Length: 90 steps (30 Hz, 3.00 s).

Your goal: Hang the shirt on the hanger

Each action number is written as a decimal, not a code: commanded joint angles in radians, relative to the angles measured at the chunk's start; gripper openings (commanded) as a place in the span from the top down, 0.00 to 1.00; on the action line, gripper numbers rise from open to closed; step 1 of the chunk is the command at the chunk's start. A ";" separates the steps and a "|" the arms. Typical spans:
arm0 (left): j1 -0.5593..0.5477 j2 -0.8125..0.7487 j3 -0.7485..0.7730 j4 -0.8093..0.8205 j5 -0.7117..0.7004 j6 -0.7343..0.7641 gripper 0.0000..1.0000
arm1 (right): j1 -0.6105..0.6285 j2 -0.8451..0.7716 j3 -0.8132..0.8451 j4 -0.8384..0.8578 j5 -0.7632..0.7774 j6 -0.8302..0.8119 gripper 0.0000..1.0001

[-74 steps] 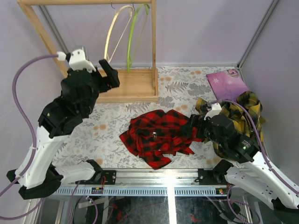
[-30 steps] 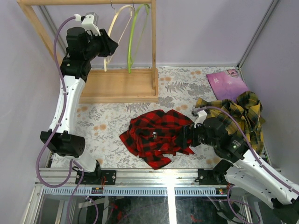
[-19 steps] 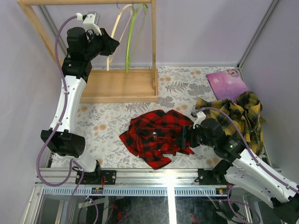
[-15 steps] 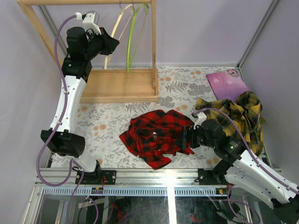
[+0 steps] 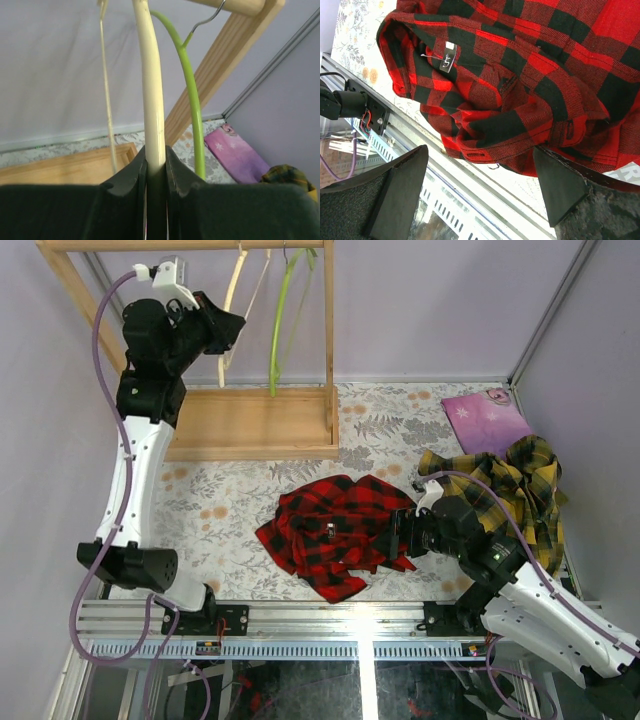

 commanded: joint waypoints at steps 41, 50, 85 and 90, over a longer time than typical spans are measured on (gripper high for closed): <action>-0.038 -0.905 -0.915 -0.347 -0.071 -0.160 1.00 | 0.001 -0.096 0.085 0.014 0.167 0.043 0.01; -0.159 -0.948 -0.987 -0.351 -0.029 -0.115 1.00 | 0.001 -0.069 0.106 0.045 0.074 0.025 0.01; -1.300 -0.393 -0.805 -0.005 -1.071 -0.158 1.00 | 0.001 -0.232 0.106 0.227 0.218 0.455 0.08; -1.311 -0.358 -0.818 0.043 -1.044 -0.161 1.00 | 0.001 -0.155 0.086 0.352 0.202 0.504 0.11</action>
